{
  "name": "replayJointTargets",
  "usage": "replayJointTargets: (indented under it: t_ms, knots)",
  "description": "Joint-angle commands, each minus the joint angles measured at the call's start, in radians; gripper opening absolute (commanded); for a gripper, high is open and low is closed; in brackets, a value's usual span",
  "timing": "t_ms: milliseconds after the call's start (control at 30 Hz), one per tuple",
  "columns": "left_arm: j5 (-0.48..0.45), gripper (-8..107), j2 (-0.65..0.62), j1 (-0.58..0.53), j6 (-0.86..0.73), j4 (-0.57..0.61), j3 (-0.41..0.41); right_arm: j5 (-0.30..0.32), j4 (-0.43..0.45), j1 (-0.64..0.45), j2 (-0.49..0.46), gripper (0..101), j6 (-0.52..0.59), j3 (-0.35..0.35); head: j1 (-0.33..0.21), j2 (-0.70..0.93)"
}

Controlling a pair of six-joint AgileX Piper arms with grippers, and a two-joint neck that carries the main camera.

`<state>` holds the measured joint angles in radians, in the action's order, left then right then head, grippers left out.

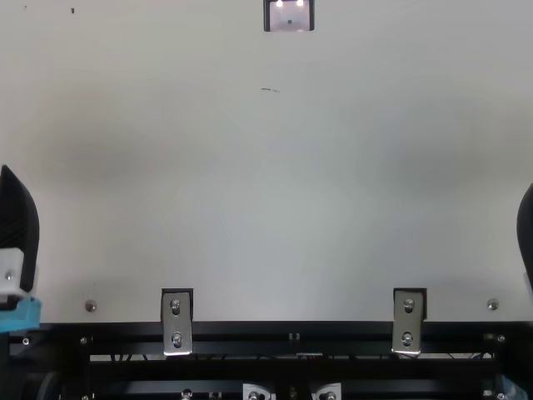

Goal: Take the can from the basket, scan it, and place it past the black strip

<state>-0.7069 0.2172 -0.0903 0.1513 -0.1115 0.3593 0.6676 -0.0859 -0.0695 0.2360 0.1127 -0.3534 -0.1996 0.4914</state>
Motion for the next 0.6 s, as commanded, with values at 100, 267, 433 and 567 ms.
replayJointTargets:
  t_ms: [100, 267, 433, 567]
  knots:
    - [0.003, 90, 0.039, -0.015, 0.088, -0.064, 0.05, 0.0, 0.0, 0.0, 0.0, 101, 0.0, 0.0, -0.034, 0.016]
    - [0.061, 90, 0.175, -0.004, 0.178, -0.125, 0.153, 0.0, 0.0, 0.0, 0.0, 101, 0.0, 0.0, -0.034, 0.016]
    - [0.106, 90, 0.329, 0.022, 0.235, -0.165, 0.27, 0.0, 0.0, 0.0, 0.0, 101, 0.0, 0.0, -0.034, 0.016]
    - [0.12, 90, 0.453, 0.06, 0.247, -0.155, 0.358, 0.0, 0.0, 0.0, 0.0, 101, 0.0, 0.0, -0.034, 0.016]
